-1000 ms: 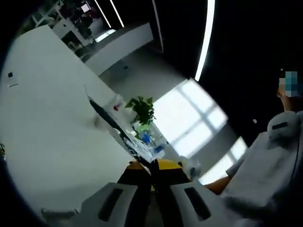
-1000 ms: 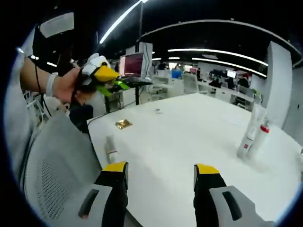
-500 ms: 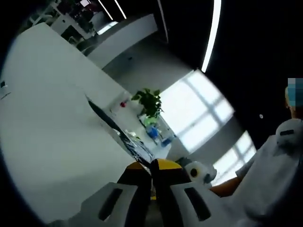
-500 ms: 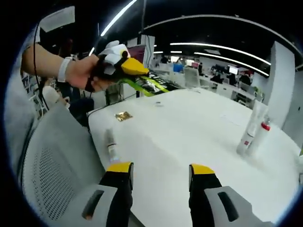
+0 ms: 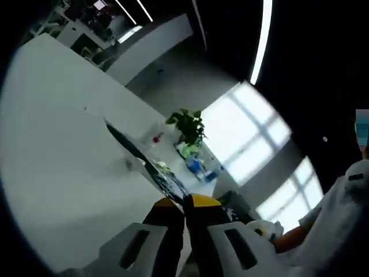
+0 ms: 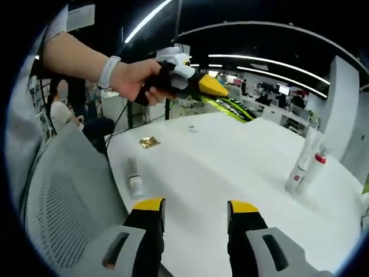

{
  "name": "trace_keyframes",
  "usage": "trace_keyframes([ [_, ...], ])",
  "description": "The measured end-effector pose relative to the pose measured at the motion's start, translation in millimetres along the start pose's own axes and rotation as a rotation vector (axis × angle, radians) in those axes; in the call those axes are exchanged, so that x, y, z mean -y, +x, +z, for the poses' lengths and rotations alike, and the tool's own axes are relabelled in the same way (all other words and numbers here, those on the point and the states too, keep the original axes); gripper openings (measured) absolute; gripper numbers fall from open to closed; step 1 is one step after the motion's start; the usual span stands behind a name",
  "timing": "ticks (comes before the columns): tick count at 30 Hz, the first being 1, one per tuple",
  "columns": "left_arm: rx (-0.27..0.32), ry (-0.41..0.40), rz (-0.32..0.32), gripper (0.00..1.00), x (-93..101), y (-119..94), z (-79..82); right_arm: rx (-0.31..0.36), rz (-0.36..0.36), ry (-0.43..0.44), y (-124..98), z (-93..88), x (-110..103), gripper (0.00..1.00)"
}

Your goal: Arrange the skincare products in the storage area until every visible bottle or jar stands upright without overlapping.

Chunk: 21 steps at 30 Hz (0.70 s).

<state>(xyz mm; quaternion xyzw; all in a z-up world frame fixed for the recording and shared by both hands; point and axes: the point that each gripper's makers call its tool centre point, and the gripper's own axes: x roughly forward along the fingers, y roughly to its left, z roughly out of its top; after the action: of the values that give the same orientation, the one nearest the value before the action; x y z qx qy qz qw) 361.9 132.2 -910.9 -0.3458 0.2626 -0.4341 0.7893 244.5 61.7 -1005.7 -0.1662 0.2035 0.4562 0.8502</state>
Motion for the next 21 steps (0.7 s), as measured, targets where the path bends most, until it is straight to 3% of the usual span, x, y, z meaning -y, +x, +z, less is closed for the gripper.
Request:
trace_keyframes([
  [11, 0.001, -0.002, 0.021, 0.00, -19.5, 38, 23.1, 0.030, -0.040, -0.007, -5, 3.7, 7, 0.42],
  [21, -0.044, -0.022, 0.045, 0.00, -43.5, 83, 21.7, 0.038, -0.045, -0.011, -7, 4.9, 9, 0.40],
])
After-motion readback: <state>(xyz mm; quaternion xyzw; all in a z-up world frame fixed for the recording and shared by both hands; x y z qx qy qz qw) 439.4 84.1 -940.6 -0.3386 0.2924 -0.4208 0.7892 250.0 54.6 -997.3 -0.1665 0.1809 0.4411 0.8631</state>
